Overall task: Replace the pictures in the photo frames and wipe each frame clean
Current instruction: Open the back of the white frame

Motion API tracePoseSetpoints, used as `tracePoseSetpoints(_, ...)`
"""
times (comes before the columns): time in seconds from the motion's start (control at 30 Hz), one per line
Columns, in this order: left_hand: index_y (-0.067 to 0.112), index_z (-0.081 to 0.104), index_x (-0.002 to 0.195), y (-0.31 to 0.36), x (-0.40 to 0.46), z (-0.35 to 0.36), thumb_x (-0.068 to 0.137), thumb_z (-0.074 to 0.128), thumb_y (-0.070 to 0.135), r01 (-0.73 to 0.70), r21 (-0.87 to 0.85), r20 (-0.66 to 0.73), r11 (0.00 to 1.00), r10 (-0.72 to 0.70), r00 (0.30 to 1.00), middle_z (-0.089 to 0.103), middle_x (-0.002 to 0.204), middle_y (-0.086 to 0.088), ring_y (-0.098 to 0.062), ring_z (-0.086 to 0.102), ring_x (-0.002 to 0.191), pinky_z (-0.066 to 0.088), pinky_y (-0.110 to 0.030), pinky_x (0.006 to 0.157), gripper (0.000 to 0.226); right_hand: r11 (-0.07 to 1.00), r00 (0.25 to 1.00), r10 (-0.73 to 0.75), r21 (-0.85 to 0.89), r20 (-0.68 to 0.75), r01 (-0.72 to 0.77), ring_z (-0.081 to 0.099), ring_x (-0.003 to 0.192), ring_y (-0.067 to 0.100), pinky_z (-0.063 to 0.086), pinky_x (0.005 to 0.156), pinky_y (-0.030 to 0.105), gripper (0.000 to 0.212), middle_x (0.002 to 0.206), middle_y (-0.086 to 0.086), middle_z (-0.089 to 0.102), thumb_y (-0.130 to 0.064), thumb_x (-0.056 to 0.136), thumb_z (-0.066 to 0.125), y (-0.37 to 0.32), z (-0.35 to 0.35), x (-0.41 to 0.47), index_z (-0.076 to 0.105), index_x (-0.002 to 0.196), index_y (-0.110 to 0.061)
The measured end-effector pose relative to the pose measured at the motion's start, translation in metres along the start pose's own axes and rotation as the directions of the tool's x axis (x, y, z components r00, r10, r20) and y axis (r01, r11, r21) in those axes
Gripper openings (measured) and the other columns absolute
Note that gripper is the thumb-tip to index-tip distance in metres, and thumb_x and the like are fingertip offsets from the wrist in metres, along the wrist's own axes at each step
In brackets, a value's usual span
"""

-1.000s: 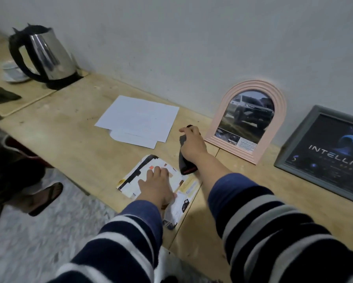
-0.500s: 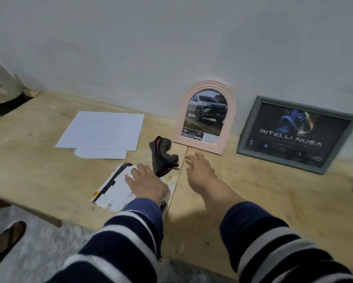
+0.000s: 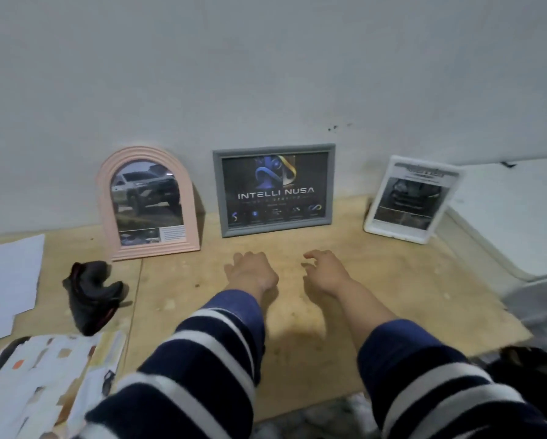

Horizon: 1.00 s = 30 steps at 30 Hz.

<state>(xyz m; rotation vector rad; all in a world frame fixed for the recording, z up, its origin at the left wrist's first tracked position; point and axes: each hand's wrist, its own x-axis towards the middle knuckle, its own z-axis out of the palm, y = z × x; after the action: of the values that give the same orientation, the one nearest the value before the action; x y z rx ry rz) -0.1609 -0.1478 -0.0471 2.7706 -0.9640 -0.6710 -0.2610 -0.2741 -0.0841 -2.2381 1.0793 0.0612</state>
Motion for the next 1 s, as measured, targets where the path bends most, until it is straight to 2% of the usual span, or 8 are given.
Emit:
tracePoseSetpoints(0.2,0.019,0.055,0.122,0.112,0.023,0.014,0.091,0.046,0.022,-0.150,-0.081,0.041,0.985,0.153,0.987,0.053,0.125,-0.005,-0.027,0.041,0.120,0.039,-0.040,0.094,0.033,0.975,0.982,0.155,0.178,-0.106,-0.135,0.048,0.127,0.030,0.038,0.108,0.038,0.038,0.143,0.008,0.042,-0.013,0.097,0.041,0.090,-0.070,0.002,0.052,0.133,-0.018)
tracePoseSetpoints(0.37,0.017,0.042,0.138,0.186,0.054,0.031,0.091,0.050,0.022,-0.152,-0.290,0.048,0.945,0.173,0.984,0.045,0.139,-0.007,-0.029,0.043,0.127,0.039,-0.044,0.105,0.048,0.924,0.949,0.264,0.329,-0.174,-0.197,0.045,0.130,0.029,0.036,0.109,0.036,0.047,0.144,0.010,0.044,-0.004,0.094,0.037,0.156,-0.117,0.015,0.046,0.139,-0.015)
tracePoseSetpoints(0.53,0.012,0.027,0.149,0.238,0.085,0.037,0.100,0.044,0.023,-0.132,-0.591,-0.014,0.796,0.154,0.988,0.031,0.154,-0.008,-0.028,0.034,0.139,0.030,-0.042,0.114,0.053,0.793,0.875,0.405,0.578,-0.264,-0.193,0.049,0.120,0.024,0.037,0.096,0.028,0.045,0.143,0.009,0.046,-0.008,0.099,0.032,0.200,-0.160,0.041,0.038,0.144,-0.014)
tracePoseSetpoints(0.67,0.016,0.014,0.154,0.264,0.107,0.040,0.103,0.032,0.032,-0.105,-0.712,-0.026,0.695,0.123,0.992,0.017,0.161,-0.003,-0.027,0.020,0.146,0.019,-0.043,0.119,0.056,0.647,0.839,0.489,0.745,-0.239,-0.165,0.038,0.137,0.023,0.031,0.113,0.035,0.049,0.149,0.004,0.040,-0.005,0.099,0.028,0.226,-0.181,0.076,0.034,0.147,-0.015)
tracePoseSetpoints(0.77,0.020,0.010,0.155,0.276,0.118,0.042,0.104,0.029,0.034,-0.073,-0.758,0.008,0.649,0.122,0.992,0.013,0.162,0.001,-0.023,0.015,0.148,0.015,-0.040,0.120,0.057,0.585,0.853,0.493,0.792,-0.173,-0.177,0.034,0.140,0.022,0.029,0.116,0.040,0.062,0.153,0.001,0.035,0.006,0.094,0.025,0.236,-0.187,0.096,0.029,0.150,-0.019)
tracePoseSetpoints(0.87,0.025,0.012,0.155,0.288,0.125,0.042,0.101,0.030,0.035,-0.064,-0.815,0.018,0.576,0.135,0.991,0.021,0.159,0.004,-0.023,0.022,0.145,0.017,-0.043,0.119,0.057,0.637,0.886,0.434,0.751,-0.163,-0.174,0.036,0.139,0.022,0.031,0.115,0.040,0.062,0.150,-0.001,0.040,0.008,0.093,0.028,0.240,-0.188,0.107,0.030,0.150,-0.018)
tracePoseSetpoints(0.93,0.027,0.020,0.152,0.293,0.133,0.044,0.095,0.031,0.035,-0.082,-0.828,0.005,0.554,0.154,0.988,0.033,0.154,0.004,-0.022,0.034,0.139,0.024,-0.046,0.117,0.059,0.659,0.902,0.396,0.738,-0.171,-0.149,0.049,0.129,0.024,0.041,0.109,0.040,0.053,0.138,-0.002,0.054,0.000,0.097,0.031,0.244,-0.186,0.115,0.042,0.144,-0.021)
tracePoseSetpoints(1.0,0.031,0.036,0.142,0.295,0.141,0.049,0.088,0.032,0.033,-0.100,-0.841,-0.008,0.532,0.171,0.985,0.052,0.138,0.004,-0.020,0.049,0.125,0.035,-0.047,0.110,0.054,0.682,0.909,0.369,0.721,-0.196,-0.121,0.059,0.114,0.023,0.048,0.099,0.034,0.044,0.123,-0.001,0.064,-0.006,0.099,0.033,0.246,-0.186,0.119,0.054,0.135,-0.020)
